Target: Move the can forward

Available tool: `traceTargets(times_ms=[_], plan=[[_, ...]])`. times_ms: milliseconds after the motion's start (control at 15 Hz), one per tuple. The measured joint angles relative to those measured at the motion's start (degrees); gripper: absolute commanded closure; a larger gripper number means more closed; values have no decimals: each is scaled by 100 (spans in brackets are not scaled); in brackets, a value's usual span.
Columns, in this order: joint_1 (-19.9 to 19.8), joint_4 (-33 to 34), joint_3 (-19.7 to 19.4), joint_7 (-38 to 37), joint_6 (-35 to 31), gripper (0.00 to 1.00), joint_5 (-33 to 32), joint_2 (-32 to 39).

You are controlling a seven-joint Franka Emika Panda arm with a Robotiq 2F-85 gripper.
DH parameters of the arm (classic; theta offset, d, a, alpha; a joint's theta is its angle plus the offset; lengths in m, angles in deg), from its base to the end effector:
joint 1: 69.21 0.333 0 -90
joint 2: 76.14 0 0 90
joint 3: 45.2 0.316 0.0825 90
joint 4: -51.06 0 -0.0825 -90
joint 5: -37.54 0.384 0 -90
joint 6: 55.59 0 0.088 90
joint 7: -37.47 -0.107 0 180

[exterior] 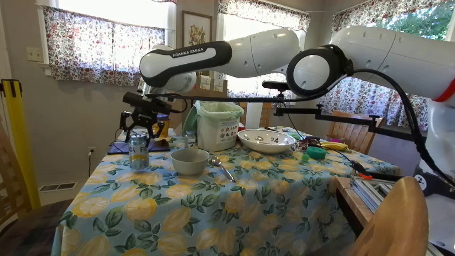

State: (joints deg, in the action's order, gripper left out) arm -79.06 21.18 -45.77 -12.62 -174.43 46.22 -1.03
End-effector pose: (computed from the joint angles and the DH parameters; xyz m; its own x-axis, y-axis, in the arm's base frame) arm 0.8186 -0.1374 0.2325 0.4434 -0.8951 0.0461 -0.8579 -0.4387 -0.2675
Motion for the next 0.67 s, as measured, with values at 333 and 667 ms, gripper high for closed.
traceTargets(times_ms=[333,667], plan=[[-9,67,263,449,254,57,3,-76],[-39,67,486,1443,455,32,3,-77]])
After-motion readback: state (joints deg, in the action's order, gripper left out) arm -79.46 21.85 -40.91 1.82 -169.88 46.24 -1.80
